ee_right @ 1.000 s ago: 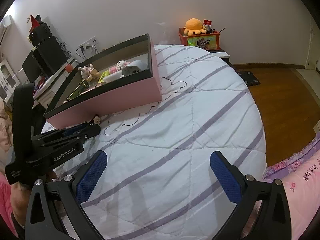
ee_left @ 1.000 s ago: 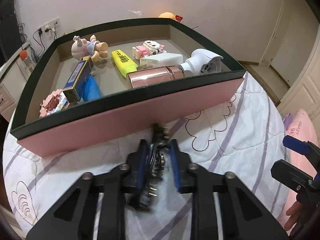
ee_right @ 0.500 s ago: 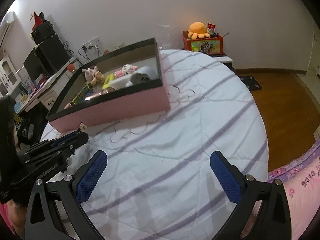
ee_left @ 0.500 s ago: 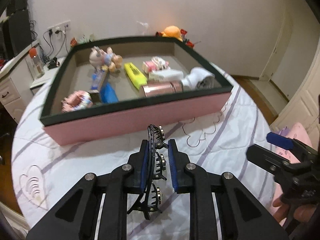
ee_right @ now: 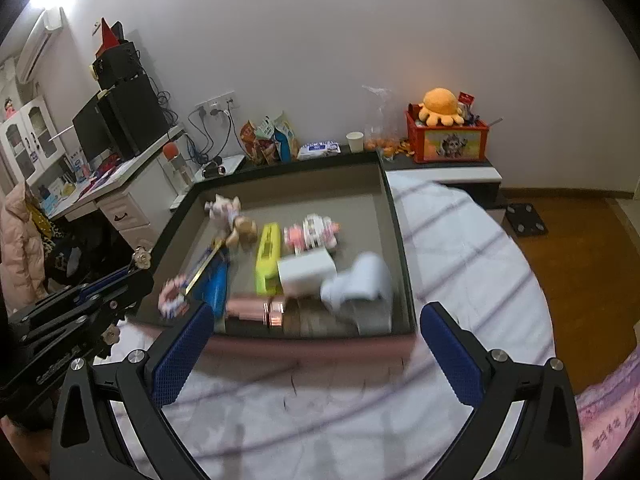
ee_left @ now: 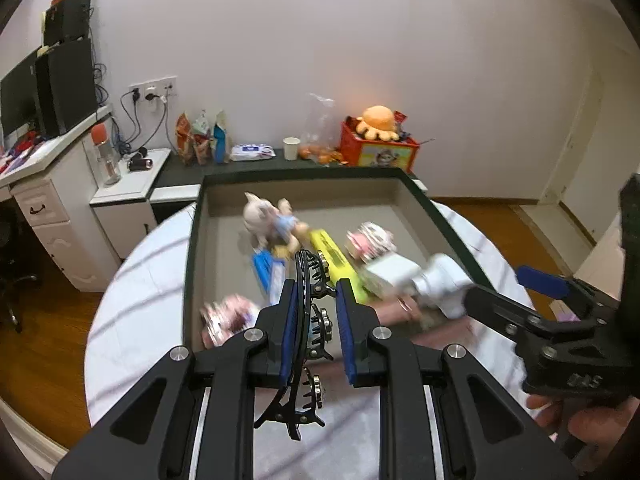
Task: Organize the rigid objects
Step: 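Carry the black hair clip with the left gripper into the box and release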
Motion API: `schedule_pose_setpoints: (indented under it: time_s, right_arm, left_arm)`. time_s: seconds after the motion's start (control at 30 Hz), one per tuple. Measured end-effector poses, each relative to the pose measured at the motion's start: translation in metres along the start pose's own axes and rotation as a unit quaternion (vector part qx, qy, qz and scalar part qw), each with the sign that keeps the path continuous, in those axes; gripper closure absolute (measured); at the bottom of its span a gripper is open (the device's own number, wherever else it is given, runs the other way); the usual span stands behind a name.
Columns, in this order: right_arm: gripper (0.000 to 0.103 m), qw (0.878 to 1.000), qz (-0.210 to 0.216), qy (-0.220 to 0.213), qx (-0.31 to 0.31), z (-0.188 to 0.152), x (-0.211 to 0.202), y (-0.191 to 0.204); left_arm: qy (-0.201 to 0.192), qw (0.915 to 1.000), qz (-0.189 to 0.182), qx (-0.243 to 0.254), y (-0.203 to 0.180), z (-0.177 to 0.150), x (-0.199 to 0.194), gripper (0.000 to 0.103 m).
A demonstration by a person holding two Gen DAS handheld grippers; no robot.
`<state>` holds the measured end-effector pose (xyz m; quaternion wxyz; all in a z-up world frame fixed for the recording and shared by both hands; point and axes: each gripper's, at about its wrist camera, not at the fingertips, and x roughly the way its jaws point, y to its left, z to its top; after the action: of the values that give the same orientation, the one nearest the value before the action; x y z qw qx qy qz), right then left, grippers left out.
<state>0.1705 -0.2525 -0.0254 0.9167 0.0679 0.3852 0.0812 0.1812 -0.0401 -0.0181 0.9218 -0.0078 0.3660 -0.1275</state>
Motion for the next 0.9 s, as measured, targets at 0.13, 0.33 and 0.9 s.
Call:
schedule_pose_setpoints:
  time_s: [0.13, 0.33, 0.9]
  right_arm:
    - [0.000, 1.000, 0.005, 0.000, -0.004, 0.018, 0.017, 0.002]
    - [0.000, 1.000, 0.007, 0.014, -0.005, 0.032, 0.045, -0.001]
    - [0.000, 1.000, 0.005, 0.015, -0.010, 0.028, 0.037, 0.010]
  left_arm:
    - [0.015, 0.9998, 0.011, -0.012, 0.015, 0.019, 0.036, 0.084]
    - [0.044, 0.9978, 0.035, -0.034, 0.038, 0.030, 0.084, 0.084]
    - [0.003, 0.9973, 0.064, -0.037, 0.037, 0.017, 0.054, 0.000]
